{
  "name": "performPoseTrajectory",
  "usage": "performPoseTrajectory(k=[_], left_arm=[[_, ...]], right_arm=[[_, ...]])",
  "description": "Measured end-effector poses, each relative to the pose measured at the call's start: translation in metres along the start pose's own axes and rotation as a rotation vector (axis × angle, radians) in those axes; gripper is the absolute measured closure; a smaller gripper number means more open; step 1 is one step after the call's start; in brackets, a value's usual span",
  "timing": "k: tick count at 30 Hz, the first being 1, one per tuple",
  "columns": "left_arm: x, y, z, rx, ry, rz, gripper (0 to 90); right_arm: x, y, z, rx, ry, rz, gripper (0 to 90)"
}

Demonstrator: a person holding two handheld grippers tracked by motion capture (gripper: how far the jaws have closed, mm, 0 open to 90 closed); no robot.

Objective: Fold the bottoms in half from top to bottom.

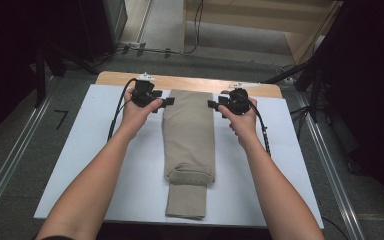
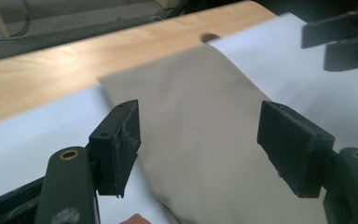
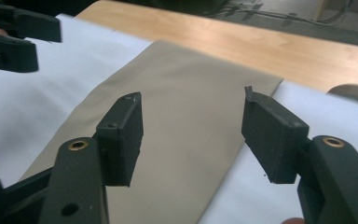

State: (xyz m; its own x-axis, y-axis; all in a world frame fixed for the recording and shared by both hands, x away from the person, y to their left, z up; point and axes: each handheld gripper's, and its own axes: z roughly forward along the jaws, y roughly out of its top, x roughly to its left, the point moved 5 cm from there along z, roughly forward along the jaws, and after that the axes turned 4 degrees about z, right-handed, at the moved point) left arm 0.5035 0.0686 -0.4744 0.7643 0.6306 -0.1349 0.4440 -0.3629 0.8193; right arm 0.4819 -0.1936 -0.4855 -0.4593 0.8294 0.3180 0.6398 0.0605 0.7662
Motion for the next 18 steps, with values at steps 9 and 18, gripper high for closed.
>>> performPoseTrajectory(k=[9,18], left_arm=[[-0.078,-0.053,-0.02,0.038,-0.075,0.073,30.7],[-0.132,-0.086,-0.044,0.019,-0.184,0.097,31.8]], right_arm=[[0.044,-0.069,-0.036,0.081,0.096,-0.042,43.1],[0.078,-0.128,-0.072,0.118,0.2,-0.086,41.5]])
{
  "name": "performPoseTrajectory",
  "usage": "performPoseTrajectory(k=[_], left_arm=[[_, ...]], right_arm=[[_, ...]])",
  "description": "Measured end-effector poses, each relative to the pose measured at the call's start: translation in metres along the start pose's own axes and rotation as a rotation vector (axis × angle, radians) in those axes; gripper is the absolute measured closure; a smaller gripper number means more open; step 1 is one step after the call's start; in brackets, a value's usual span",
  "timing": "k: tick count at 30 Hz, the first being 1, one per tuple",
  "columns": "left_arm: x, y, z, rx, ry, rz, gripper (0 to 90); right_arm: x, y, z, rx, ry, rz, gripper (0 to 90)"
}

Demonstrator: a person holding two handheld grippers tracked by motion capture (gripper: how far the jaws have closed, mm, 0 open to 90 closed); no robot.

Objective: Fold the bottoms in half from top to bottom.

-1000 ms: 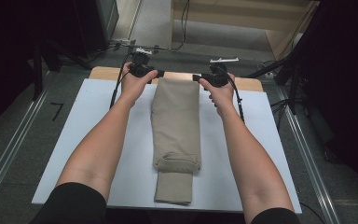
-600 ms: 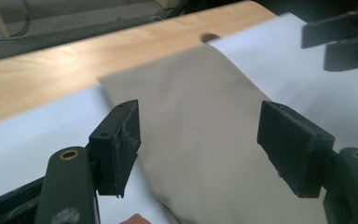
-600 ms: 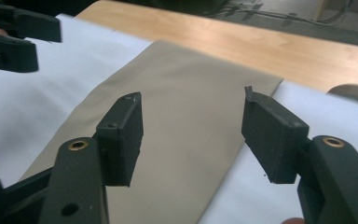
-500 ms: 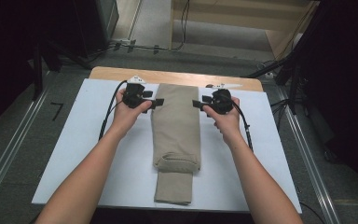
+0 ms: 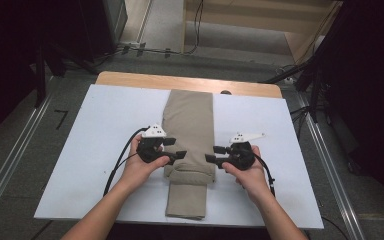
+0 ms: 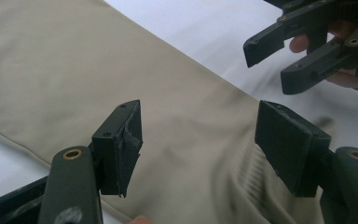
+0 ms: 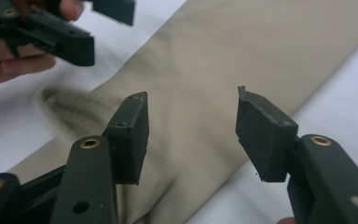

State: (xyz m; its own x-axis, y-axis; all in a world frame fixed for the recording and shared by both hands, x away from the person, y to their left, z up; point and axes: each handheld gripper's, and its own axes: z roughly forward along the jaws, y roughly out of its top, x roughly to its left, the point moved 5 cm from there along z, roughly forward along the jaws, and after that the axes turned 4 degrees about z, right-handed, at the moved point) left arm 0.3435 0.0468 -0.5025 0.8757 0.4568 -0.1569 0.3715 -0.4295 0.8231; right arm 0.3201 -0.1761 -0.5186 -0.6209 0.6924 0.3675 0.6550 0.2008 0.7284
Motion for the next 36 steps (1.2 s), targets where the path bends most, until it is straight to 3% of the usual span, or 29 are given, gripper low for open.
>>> performPoseTrajectory(k=[3,6,10,13,18,25,28,33,36], left_arm=[[-0.011,-0.009,-0.008,-0.015,-0.024,-0.012,31.8],[-0.021,-0.024,-0.014,-0.011,-0.065,-0.038,31.8],[-0.032,-0.04,-0.014,0.031,-0.068,-0.026,31.8],[-0.038,-0.048,-0.014,0.061,-0.028,0.009,34.9],[-0.042,-0.054,-0.01,0.088,-0.012,0.031,52.5],[-0.041,-0.054,-0.01,0.076,-0.033,0.031,64.6],[-0.042,-0.054,-0.011,0.078,-0.043,0.026,68.1],[-0.045,-0.055,-0.012,0.076,-0.059,0.017,72.0],[-0.048,-0.055,-0.015,0.074,-0.066,0.013,73.5]], right_arm=[[0.014,-0.012,-0.007,-0.009,0.062,0.021,36.9],[0.023,-0.021,-0.011,-0.002,0.088,0.015,34.6],[0.032,-0.033,-0.005,0.046,0.054,-0.042,31.1],[0.034,-0.043,0.002,0.078,0.013,-0.061,31.0],[0.03,-0.046,0.008,0.085,-0.028,-0.017,32.9],[0.029,-0.049,0.013,0.091,-0.022,-0.029,34.1],[0.032,-0.048,0.013,0.085,-0.024,-0.044,42.8],[0.038,-0.047,0.006,0.039,0.007,-0.097,67.1],[0.045,-0.048,0.002,0.024,0.022,-0.122,73.5]])
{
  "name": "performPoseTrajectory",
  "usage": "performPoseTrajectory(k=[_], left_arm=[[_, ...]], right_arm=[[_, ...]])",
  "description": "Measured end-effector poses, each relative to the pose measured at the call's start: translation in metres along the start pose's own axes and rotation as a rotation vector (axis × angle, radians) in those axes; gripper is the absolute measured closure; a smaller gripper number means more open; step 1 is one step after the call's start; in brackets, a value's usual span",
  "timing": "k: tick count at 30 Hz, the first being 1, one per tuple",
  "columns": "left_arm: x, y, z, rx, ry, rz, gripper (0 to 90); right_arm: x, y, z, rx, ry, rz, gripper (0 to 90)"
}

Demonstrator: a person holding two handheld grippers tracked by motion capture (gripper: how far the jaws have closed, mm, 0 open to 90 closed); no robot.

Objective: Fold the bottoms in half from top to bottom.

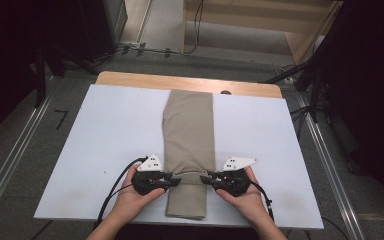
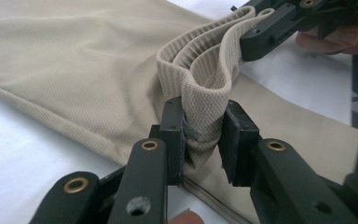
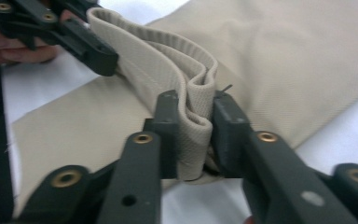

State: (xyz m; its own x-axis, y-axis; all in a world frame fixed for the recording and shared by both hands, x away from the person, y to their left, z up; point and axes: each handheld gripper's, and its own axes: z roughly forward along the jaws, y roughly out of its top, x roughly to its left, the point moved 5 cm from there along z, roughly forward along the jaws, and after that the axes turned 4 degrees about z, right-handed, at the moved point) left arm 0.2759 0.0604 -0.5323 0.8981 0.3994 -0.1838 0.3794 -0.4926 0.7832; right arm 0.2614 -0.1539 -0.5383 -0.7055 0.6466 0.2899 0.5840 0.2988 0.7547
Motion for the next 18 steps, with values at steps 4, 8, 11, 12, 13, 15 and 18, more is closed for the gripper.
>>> performPoseTrajectory(k=[4,8,11,12,13,15,18], left_arm=[[-0.006,0.0,-0.006,-0.006,-0.02,0.003,74.0],[-0.019,-0.003,-0.012,0.0,-0.028,0.037,74.0],[-0.029,-0.006,-0.017,0.007,-0.029,0.061,73.8],[-0.032,-0.008,-0.019,0.014,-0.03,0.068,73.7],[-0.035,-0.009,-0.02,0.022,-0.031,0.075,73.7],[-0.041,-0.013,-0.023,0.035,-0.033,0.094,73.7],[-0.047,-0.017,-0.026,0.048,-0.032,0.109,72.7]], right_arm=[[0.01,-0.003,-0.007,-0.014,0.014,-0.014,74.1],[0.021,-0.009,-0.015,-0.023,0.01,-0.037,74.1],[0.032,-0.016,-0.021,-0.027,0.008,-0.048,73.6],[0.035,-0.018,-0.022,-0.027,0.006,-0.054,73.5],[0.039,-0.021,-0.023,-0.027,0.005,-0.065,73.4],[0.046,-0.025,-0.026,-0.026,0.001,-0.074,73.1],[0.053,-0.031,-0.028,-0.02,0.0,-0.086,71.6]])
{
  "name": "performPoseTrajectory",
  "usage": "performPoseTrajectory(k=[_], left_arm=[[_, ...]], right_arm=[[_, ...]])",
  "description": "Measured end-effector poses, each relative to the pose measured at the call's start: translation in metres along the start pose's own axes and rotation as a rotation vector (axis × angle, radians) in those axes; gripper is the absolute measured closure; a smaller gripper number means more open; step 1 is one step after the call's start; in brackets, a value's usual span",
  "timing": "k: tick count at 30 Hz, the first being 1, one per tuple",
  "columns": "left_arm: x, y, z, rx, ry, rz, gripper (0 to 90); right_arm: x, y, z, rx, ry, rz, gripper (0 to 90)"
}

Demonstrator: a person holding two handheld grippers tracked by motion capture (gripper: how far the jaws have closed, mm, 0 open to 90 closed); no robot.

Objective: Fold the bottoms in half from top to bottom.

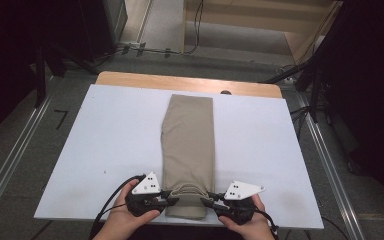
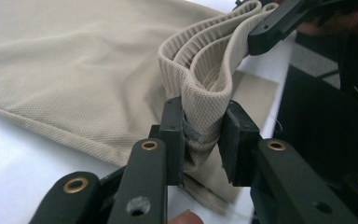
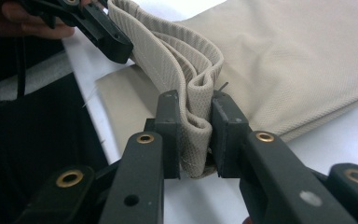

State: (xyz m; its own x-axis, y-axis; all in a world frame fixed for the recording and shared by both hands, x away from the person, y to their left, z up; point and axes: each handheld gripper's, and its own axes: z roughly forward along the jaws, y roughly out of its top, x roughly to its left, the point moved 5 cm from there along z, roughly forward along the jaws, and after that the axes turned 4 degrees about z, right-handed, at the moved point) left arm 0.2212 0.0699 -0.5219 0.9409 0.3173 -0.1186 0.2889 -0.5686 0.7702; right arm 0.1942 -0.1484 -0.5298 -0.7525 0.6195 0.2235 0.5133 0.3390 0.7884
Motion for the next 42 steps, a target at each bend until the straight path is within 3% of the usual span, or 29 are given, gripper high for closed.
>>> performPoseTrajectory(k=[4,6,11,13,15,18,20,22,26,30,33,34,37,40,42], left_arm=[[-0.005,-0.006,-0.004,0.02,0.017,0.018,61.8],[-0.008,-0.006,-0.008,0.008,-0.014,0.017,55.4],[-0.018,-0.007,-0.02,-0.015,-0.092,0.053,51.3],[-0.017,-0.003,-0.028,-0.073,-0.111,0.028,50.4],[-0.01,0.004,-0.032,-0.119,-0.09,-0.006,51.6],[0.001,0.011,-0.027,-0.147,-0.071,-0.068,66.4],[0.003,0.011,-0.017,-0.11,-0.058,-0.081,73.9],[-0.002,0.006,-0.007,-0.045,-0.076,-0.066,77.8],[-0.013,-0.011,0.003,0.089,-0.087,-0.029,79.4],[-0.012,-0.013,0.002,0.094,-0.095,-0.049,79.4],[-0.013,-0.011,0.003,0.103,-0.091,-0.055,78.9],[-0.015,-0.01,0.003,0.095,-0.102,-0.054,73.5],[-0.015,-0.004,0.0,0.069,-0.057,-0.029,47.3],[-0.007,0.005,-0.002,0.035,-0.047,-0.045,27.2],[0.002,0.013,-0.002,0.03,-0.011,-0.03,14.2]], right_arm=[[0.006,-0.007,-0.003,0.016,0.004,-0.011,63.7],[0.009,-0.009,-0.006,0.015,0.009,-0.033,61.7],[0.018,-0.013,-0.016,0.01,0.04,-0.059,60.0],[0.021,-0.013,-0.022,-0.002,0.055,-0.065,59.6],[0.02,-0.009,-0.029,-0.043,0.062,-0.051,60.4],[0.014,0.003,-0.033,-0.127,0.07,0.024,71.8],[0.01,0.008,-0.025,-0.123,0.033,0.05,77.8],[0.008,0.004,-0.012,-0.066,-0.008,0.046,79.9],[0.014,-0.012,-0.003,0.013,0.013,0.032,79.9],[0.015,-0.026,0.0,0.07,0.005,-0.005,79.8],[0.014,-0.026,0.001,0.077,0.014,0.008,80.0],[0.014,-0.025,0.001,0.078,0.012,0.006,79.6],[0.016,-0.02,-0.003,0.05,0.028,0.008,66.4],[0.012,-0.007,-0.011,-0.003,0.028,0.024,50.2],[0.005,-0.001,-0.014,-0.014,0.013,0.03,43.7]])
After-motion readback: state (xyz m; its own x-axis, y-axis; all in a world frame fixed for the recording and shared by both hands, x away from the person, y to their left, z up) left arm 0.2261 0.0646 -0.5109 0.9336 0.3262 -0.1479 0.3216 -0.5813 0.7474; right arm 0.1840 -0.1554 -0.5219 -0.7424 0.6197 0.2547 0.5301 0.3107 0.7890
